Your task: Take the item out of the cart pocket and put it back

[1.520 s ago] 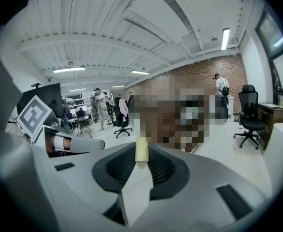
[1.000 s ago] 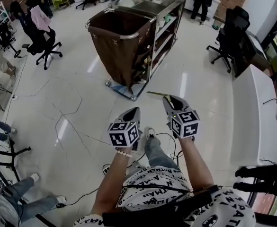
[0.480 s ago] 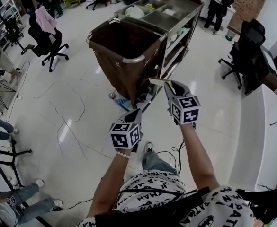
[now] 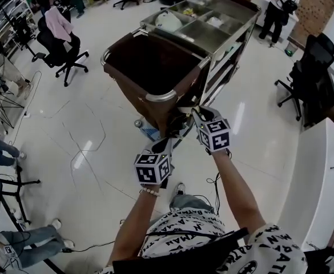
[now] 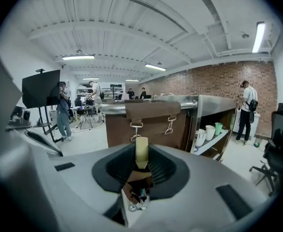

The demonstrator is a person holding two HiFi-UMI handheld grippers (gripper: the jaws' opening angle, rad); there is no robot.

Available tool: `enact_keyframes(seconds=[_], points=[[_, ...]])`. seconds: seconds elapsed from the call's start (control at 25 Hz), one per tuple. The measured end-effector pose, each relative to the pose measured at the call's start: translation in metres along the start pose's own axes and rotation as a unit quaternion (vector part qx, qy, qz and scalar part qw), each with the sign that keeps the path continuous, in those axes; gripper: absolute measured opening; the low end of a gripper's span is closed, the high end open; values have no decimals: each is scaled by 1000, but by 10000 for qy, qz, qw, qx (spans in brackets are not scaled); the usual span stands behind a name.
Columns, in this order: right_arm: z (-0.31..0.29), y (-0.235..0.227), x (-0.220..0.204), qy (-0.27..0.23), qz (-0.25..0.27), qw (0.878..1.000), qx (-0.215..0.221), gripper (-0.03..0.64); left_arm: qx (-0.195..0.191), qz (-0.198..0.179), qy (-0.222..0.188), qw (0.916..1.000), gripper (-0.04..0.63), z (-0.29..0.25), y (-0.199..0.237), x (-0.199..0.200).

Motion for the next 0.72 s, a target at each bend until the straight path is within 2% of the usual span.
enact_keyframes(seconds=[0.28,0.6,0.64,0.72], points=[[-60,0,-54,713,46,9969,319,86,214,194,116,9995,3,-19,16,-4],[-89,6,-88,1117,86,9931,357,86,380,332,185,9986,3,2,25,-19],[-86,5,-86,1065,42,9938,310,99,375,334,183,9986,3,7,25,-21],[-74,7,-78,913,-22,9956,200,183,357,333,160,9987,3,21,24,-24]])
Point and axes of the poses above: the fingertips, and each gripper's own axes: z backward along the fingers, y to its left, x out of its top, the point moved 1 cm from there along z, backward along the fingers, and after that the axes turned 4 degrees about -z, right-handed, at the moved point
